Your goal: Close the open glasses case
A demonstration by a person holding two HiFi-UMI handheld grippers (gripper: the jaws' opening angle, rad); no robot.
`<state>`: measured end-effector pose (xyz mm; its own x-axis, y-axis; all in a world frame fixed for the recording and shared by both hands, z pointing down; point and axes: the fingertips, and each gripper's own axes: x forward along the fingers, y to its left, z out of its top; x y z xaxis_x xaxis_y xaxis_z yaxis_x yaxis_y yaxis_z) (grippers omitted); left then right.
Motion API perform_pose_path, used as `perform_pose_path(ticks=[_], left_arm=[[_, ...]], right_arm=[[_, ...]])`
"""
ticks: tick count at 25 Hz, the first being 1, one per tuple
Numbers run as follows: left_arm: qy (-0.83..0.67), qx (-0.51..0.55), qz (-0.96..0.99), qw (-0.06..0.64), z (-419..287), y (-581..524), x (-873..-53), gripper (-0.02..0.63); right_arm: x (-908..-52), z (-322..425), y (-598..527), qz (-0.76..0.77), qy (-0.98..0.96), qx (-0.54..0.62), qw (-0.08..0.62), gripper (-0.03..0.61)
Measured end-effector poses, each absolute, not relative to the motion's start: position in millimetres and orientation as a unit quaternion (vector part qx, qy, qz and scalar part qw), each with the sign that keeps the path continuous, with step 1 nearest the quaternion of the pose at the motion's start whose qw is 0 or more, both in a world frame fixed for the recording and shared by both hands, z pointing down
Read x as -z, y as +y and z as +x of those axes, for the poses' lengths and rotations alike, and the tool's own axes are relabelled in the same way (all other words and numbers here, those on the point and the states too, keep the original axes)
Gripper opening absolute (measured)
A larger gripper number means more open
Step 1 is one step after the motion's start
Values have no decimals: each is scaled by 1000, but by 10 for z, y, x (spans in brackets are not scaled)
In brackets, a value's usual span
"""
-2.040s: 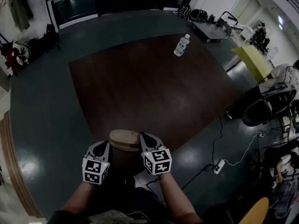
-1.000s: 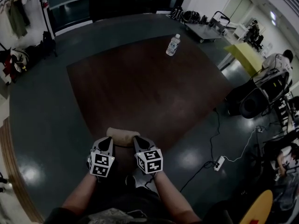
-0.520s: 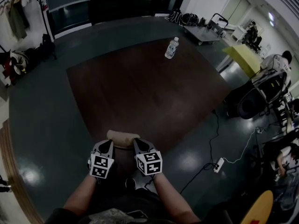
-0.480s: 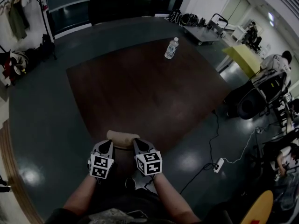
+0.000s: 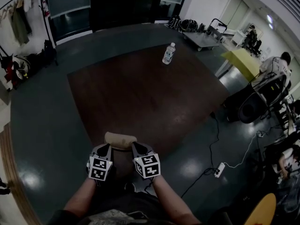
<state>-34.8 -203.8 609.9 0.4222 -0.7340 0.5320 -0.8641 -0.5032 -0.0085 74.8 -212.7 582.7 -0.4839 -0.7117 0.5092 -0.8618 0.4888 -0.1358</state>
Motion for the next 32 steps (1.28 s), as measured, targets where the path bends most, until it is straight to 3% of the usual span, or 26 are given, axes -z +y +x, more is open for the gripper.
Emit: perform_pose_path(ticks=[10,32], left_arm=[[-494,-187,837,141,-137,-1565,-5769,9],[-464,-136,861,158,-361,-953,-5641,9]], right_arm=[[-5719,886,-1777,456,-853,-198,157,-12],[-5709,847,-1193,503,-828,-199,149,-11]])
